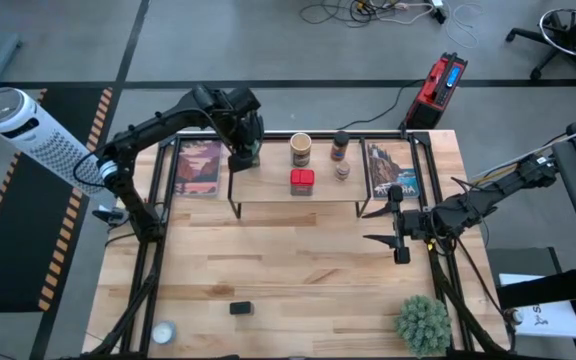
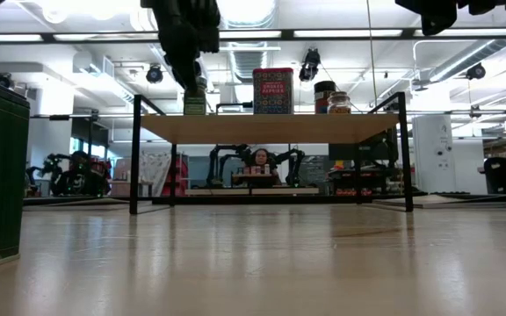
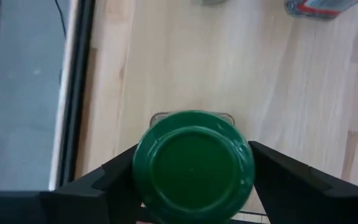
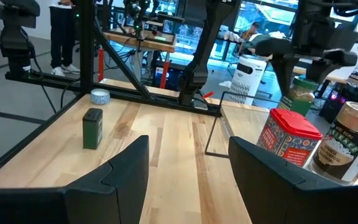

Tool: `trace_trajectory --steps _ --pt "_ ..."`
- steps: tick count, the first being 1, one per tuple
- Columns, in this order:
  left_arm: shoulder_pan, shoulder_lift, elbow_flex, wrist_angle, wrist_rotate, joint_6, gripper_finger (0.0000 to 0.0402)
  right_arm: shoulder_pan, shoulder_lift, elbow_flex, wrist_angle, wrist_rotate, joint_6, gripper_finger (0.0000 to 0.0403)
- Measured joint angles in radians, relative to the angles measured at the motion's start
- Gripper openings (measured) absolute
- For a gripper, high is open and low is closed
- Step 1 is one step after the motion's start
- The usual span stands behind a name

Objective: Shelf spices
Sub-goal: Remove the green seasoning bottle from the shelf

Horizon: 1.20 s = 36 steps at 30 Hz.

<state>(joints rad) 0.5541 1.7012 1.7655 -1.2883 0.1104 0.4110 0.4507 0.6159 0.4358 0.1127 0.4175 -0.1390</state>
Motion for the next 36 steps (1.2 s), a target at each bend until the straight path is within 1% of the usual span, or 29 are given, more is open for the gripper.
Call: trace_trajectory --steps 3,13,19,25,36 --pt "-0.011 0.0 -0.022 0.004 0.0 -0.001 0.0248 0.0 0.0 0.0 0.0 0.0 0.0 0.0199" --pt "-0.043 0.0 -0.024 0.019 0.002 -0.005 0.025 0.0 0.0 0.0 0.001 0.001 0.0 0.0199" --pt "-0.045 0.0 -0.024 0.02 0.001 -0.011 0.0229 0.0 0.0 0.0 0.001 0.001 0.0 0.0199" --pt "-0.045 0.0 -0.024 0.02 0.001 -0.011 0.0187 0.0 0.0 0.0 0.001 0.001 -0.003 0.0199" --pt "-0.045 0.0 -0.024 0.019 0.001 -0.01 0.0188 0.0 0.0 0.0 0.0 0.002 -0.003 0.0199"
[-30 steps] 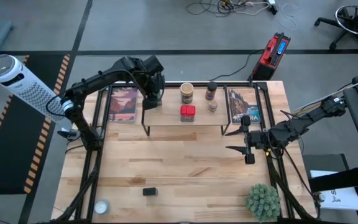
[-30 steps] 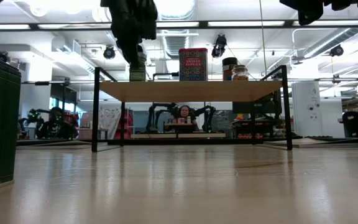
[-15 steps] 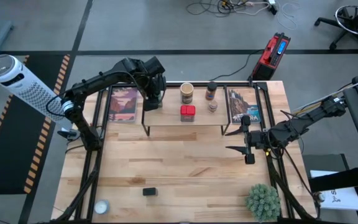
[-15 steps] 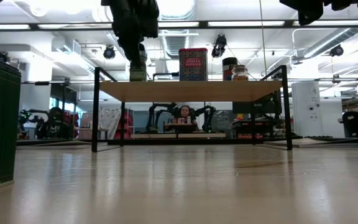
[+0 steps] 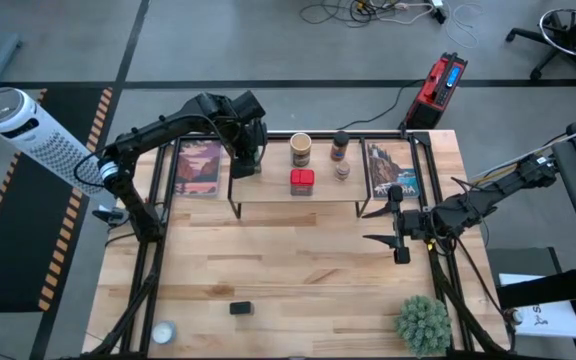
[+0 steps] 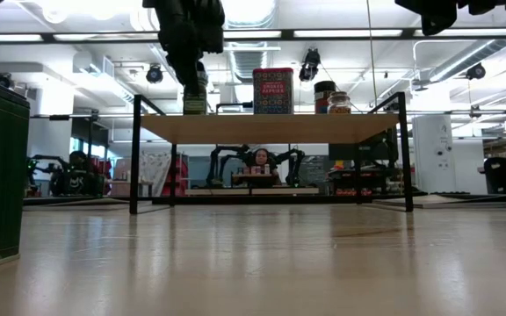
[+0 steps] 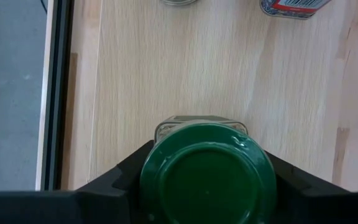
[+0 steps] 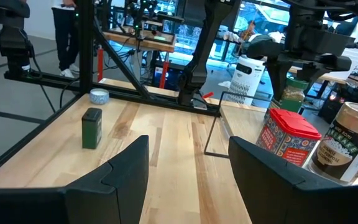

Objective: Shelf spices
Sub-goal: Remove the green seasoning bottle from the shelf

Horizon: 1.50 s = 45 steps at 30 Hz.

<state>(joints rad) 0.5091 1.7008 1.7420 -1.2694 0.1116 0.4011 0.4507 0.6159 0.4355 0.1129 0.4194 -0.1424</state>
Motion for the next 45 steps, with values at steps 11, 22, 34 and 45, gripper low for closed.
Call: trace_trajectory --steps 11,22,34,45 --pt "0.0 -0.001 0.031 -0.055 -0.001 0.005 0.0185 0.0 0.0 0.0 -0.001 0.001 -0.007 0.0199" --pt "0.0 -0.001 0.245 -0.153 -0.007 0.007 0.0185 0.0 0.0 0.0 -0.001 0.01 -0.007 0.0199" --pt "-0.098 -0.001 0.403 -0.303 0.128 -0.15 0.0185 0.0 0.0 0.0 -0.015 0.027 -0.007 0.0199" --pt "-0.365 -0.023 0.291 -0.302 0.22 -0.35 0.0185 0.0 0.0 0.0 -0.056 0.036 0.05 0.0199"
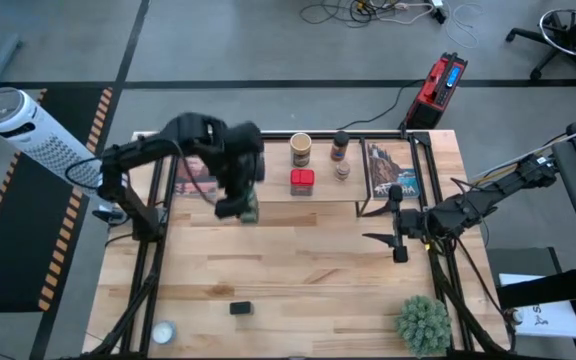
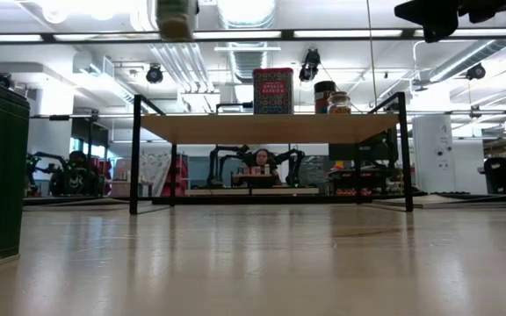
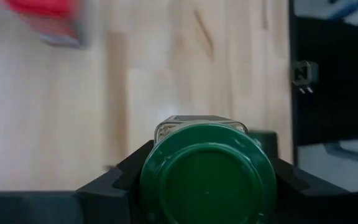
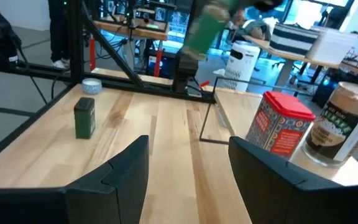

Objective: Shelf spices
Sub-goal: Remove the green seasoning bottle from the shelf

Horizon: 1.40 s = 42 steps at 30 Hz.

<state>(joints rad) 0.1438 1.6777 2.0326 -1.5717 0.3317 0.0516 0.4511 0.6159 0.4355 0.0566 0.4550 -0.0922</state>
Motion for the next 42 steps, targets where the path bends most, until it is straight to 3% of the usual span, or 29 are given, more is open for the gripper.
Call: trace_trajectory --steps 9,23,27,42 --pt "-0.256 -0.028 -0.166 0.14 -0.031 -0.246 0.0185 0.0 0.001 -0.019 -0.001 -0.012 0.078 0.0199" --pt "-0.583 -0.071 -0.394 0.297 -0.362 -0.519 0.0185 0.003 0.001 -0.026 0.0 -0.019 0.158 0.0199" --pt "-0.638 -0.086 -0.49 0.344 -0.424 -0.599 0.0185 0.003 0.001 -0.031 0.0 -0.019 0.172 0.0199" --pt "-0.69 -0.091 -0.814 0.688 -0.428 -0.72 0.0186 0.003 0.001 -0.032 0.002 -0.018 0.163 0.0199"
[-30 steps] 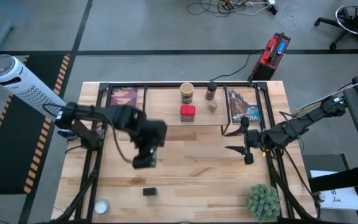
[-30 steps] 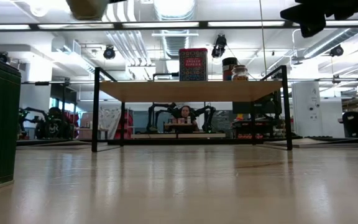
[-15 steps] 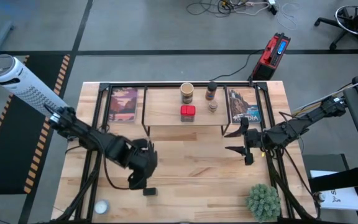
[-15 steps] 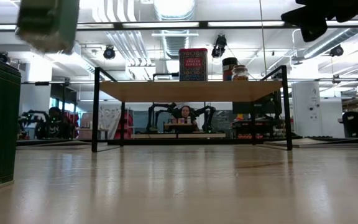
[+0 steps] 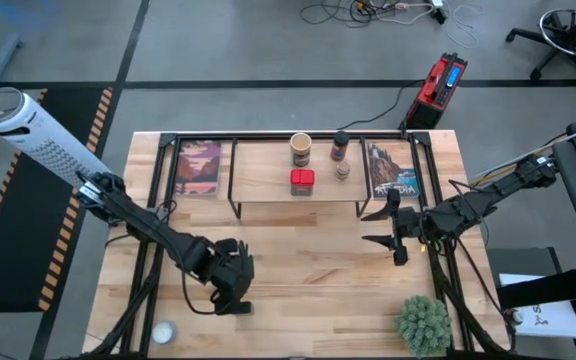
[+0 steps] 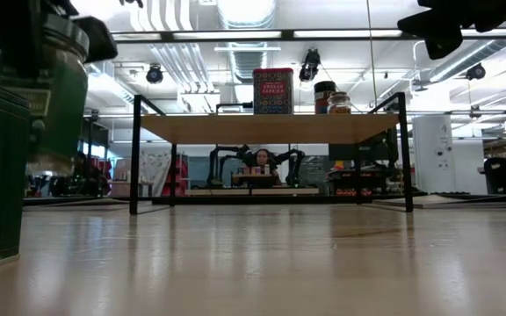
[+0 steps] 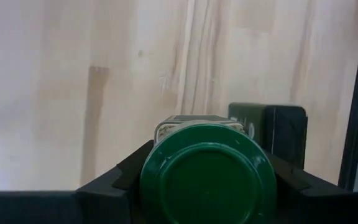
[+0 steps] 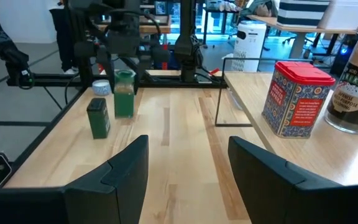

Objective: Shelf spices
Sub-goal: Remove the green seasoning bottle from the shelf

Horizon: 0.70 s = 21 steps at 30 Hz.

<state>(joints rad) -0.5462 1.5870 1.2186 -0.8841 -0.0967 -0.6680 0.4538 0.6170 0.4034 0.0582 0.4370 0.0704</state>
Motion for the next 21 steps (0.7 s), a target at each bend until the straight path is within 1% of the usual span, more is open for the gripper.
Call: trace_trajectory --steps 2,5,10,17,21 --pt "0.0 0.0 -0.021 0.015 -0.001 -0.005 0.0189 0.0 0.0 0.0 0.0 0.0 0.0 0.0199" --pt "0.0 0.0 -0.06 0.084 -0.013 -0.008 0.0188 0.0 0.0 0.0 0.001 0.0 0.0 0.0199" --pt "0.0 0.001 -0.107 0.135 -0.03 -0.01 0.0187 0.0 0.0 0.0 0.001 0.0 0.002 0.0199" --pt "0.0 0.001 -0.152 0.141 -0.043 -0.017 0.0188 0.0 0.0 0.0 0.001 0.0 0.005 0.0199" --pt "0.0 0.002 -0.153 0.148 -0.056 -0.01 0.019 0.0 0.0 0.0 0.001 0.0 0.005 0.0199"
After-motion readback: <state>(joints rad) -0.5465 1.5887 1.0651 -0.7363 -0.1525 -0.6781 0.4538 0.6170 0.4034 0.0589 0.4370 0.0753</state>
